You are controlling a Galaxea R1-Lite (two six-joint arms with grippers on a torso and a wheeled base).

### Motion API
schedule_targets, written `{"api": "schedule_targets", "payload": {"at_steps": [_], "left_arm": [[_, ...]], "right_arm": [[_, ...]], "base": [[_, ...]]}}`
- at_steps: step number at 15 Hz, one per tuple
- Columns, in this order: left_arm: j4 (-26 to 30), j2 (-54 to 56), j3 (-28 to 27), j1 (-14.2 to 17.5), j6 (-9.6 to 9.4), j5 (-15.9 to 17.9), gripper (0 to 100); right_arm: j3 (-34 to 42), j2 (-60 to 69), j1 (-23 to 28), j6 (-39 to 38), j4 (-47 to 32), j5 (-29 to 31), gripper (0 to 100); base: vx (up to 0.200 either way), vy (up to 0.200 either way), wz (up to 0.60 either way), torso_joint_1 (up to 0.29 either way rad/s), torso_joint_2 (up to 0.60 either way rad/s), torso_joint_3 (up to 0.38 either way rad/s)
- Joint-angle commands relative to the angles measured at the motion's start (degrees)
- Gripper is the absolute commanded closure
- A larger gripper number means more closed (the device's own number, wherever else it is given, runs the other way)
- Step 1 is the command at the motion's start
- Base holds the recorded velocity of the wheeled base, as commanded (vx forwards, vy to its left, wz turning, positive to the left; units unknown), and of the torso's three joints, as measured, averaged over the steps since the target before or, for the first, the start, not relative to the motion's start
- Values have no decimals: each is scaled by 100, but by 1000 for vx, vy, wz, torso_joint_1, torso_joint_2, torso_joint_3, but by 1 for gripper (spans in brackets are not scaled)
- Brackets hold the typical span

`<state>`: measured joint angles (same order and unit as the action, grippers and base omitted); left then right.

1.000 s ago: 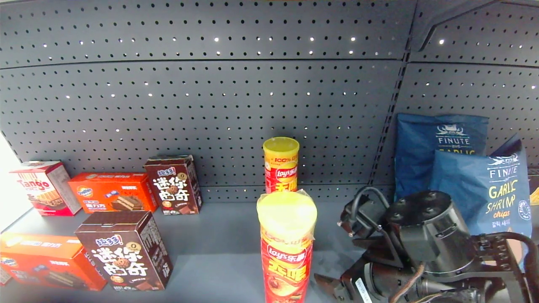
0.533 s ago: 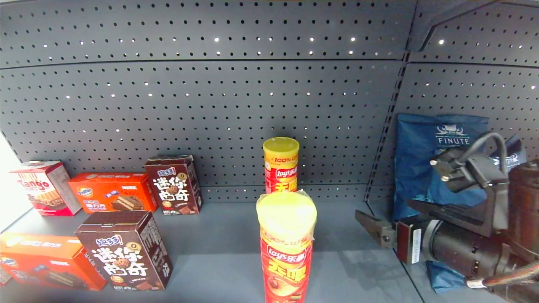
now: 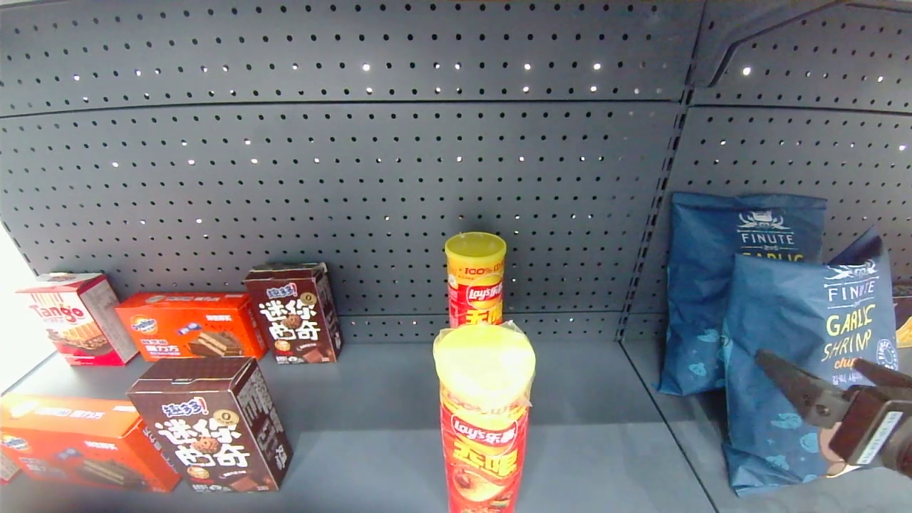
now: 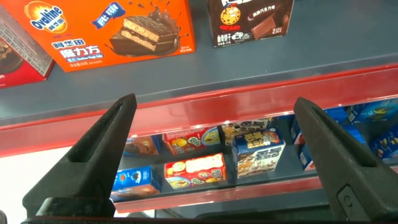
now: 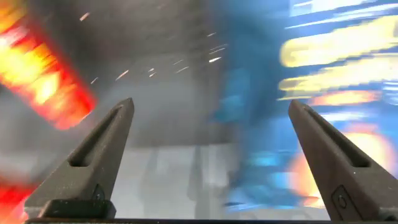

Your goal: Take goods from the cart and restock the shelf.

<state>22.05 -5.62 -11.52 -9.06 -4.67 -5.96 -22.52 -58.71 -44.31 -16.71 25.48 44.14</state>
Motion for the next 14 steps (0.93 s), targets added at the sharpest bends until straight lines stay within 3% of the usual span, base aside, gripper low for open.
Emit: {"api": "schedule_targets", "payload": {"at_steps": [1,4,6,8,11,12,14], "left_arm": [[1,-9,1,0,1,-2,0],[1,-9,1,0,-25,7,0],[1,-9,1,-8,-25,7,0],[1,-9,1,0,-25,-2,0],[1,-9,1,-8,-25,-2,0],[1,-9,1,0,-25,-2,0],[1,-9,1,-8,-25,7,0]], "right_arm": [[696,1055,1091,1,-8,51,0],[1768,1951,2937,28,-61,68,0],[2111,2364,3869,133,-438,165,0],[2243,2988,4440,186,-1124,393,0],[2173,4605,4616,362,-2416,323,0],[1918,5757,4475,1153,-3005,-213,0],[1988,5871,4422,1557,-2794,-1320,0]], "base": [[0,0,0,0,0,0],[0,0,0,0,0,0],[0,0,0,0,0,0],[0,0,0,0,0,0],[0,0,0,0,0,0],[0,0,0,0,0,0],[0,0,0,0,0,0]]}}
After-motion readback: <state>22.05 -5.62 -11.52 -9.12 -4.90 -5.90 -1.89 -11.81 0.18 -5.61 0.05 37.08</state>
